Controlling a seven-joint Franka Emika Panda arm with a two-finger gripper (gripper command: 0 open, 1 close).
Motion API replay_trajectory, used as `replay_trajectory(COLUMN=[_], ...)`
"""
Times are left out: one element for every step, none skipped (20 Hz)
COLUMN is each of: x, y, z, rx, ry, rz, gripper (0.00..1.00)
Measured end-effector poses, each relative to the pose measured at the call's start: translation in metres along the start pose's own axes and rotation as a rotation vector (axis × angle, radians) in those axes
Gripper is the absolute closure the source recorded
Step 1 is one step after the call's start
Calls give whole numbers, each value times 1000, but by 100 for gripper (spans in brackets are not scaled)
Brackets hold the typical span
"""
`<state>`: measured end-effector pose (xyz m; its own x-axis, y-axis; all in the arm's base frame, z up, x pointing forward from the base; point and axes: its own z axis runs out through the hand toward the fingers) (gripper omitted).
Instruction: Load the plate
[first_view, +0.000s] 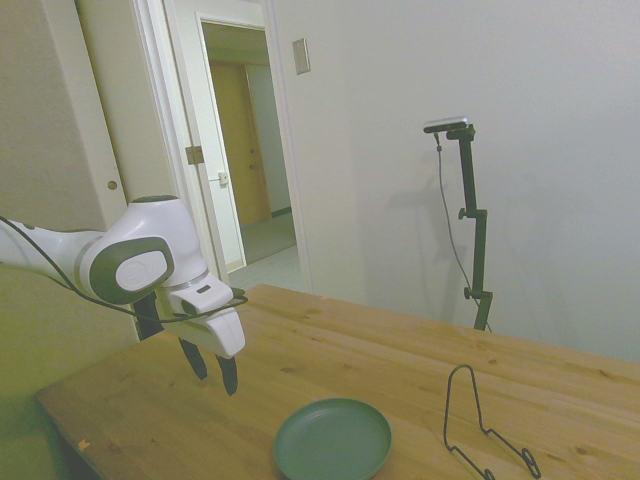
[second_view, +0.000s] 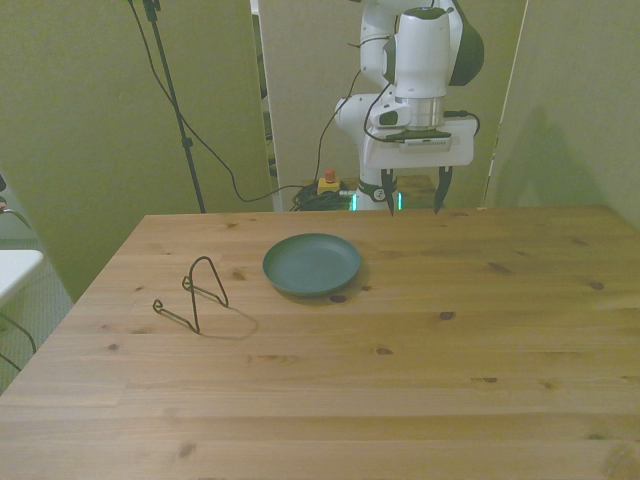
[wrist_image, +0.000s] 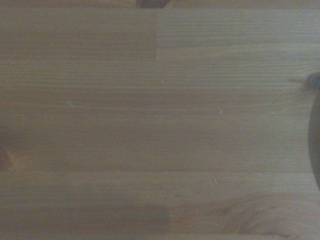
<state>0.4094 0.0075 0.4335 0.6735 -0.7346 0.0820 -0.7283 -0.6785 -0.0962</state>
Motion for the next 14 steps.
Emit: replay_trajectory(x=[0, 2, 4, 7, 12, 17, 22, 27, 32, 38, 44, 52, 59, 68], y=[0, 1, 1, 2, 4, 5, 7, 11, 15, 21, 28, 35, 42, 49], z=[0, 1, 0, 0, 0, 2, 5, 8, 12, 14, 16, 17, 17, 17], rx=[-1, 0, -1, -7, -20, -31, -44, -57, -73, -87, -101, -109, -117, -122], ry=[0, -1, 1, 4, 9, 12, 15, 17, 19, 22, 26, 29, 33, 37], rz=[-1, -4, -1, 9, 22, 31, 44, 53, 67, 82, 96, 111, 125, 140], gripper=[0, 0, 0, 0, 0, 0, 0, 0, 0, 0, 0, 0, 0, 0])
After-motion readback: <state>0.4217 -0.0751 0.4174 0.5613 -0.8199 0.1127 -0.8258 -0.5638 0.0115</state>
